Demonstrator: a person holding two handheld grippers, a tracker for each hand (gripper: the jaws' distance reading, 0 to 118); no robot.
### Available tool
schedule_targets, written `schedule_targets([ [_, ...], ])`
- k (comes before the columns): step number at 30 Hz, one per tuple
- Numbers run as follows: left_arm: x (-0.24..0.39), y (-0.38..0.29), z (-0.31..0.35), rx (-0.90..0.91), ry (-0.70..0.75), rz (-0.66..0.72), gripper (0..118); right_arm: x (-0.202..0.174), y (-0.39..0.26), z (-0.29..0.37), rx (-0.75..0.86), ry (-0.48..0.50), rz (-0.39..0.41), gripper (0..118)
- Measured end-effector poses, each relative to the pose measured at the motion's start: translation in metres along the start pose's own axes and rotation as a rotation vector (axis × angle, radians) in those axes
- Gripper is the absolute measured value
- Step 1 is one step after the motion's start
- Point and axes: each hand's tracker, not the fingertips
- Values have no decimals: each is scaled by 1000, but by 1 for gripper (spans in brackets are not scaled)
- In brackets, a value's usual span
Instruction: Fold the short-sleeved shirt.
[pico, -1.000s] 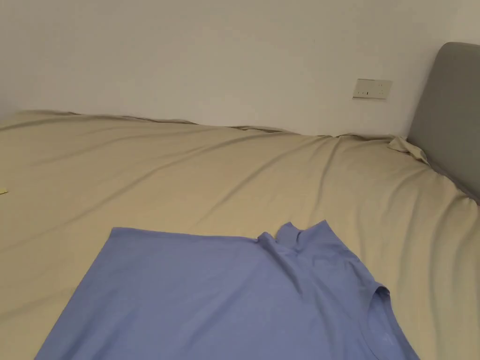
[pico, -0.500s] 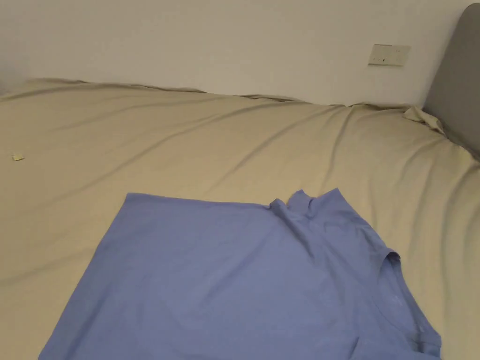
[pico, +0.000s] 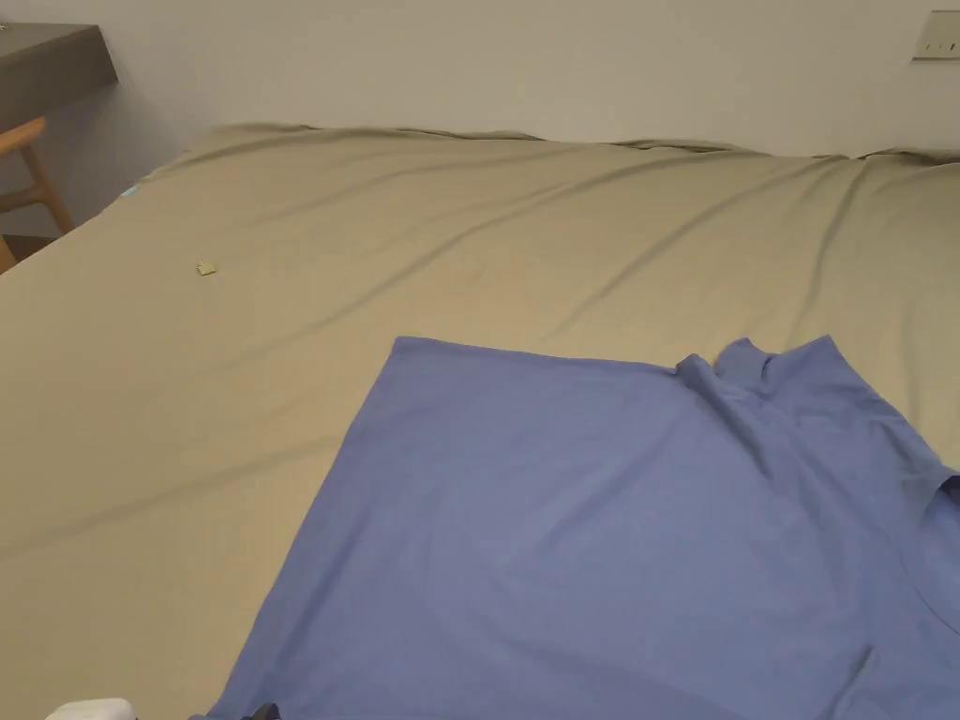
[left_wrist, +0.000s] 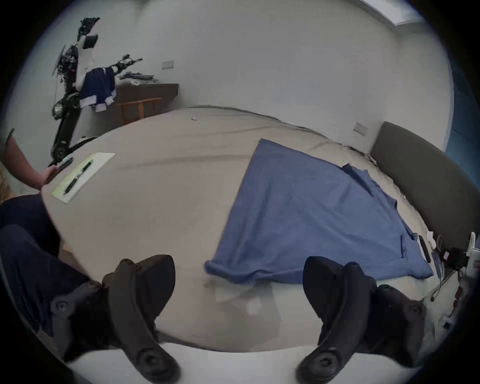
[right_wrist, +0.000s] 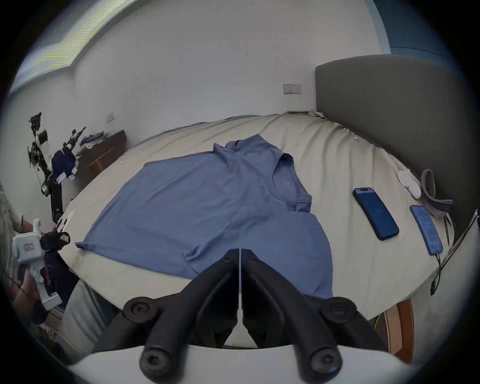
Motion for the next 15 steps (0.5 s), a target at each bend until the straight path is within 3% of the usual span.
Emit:
schedule_targets([
  [5, 7, -5, -38, -116, 38, -55, 105, 1, 9, 9, 25, -11, 3, 4],
  [6, 6, -6, -43, -120, 17, -52, 95, 3, 9, 10, 25, -13, 2, 4],
  [9, 13, -9, -49, -140, 31, -62, 37, 6, 8, 8, 9, -34, 14, 4],
  [12, 17, -3, -43, -95, 7, -86, 12, 16, 6, -7, -82, -88, 42, 4],
  [15, 20, 4, -43, -87, -19, -81, 10, 33, 9, -33, -209, -119, 79, 9],
])
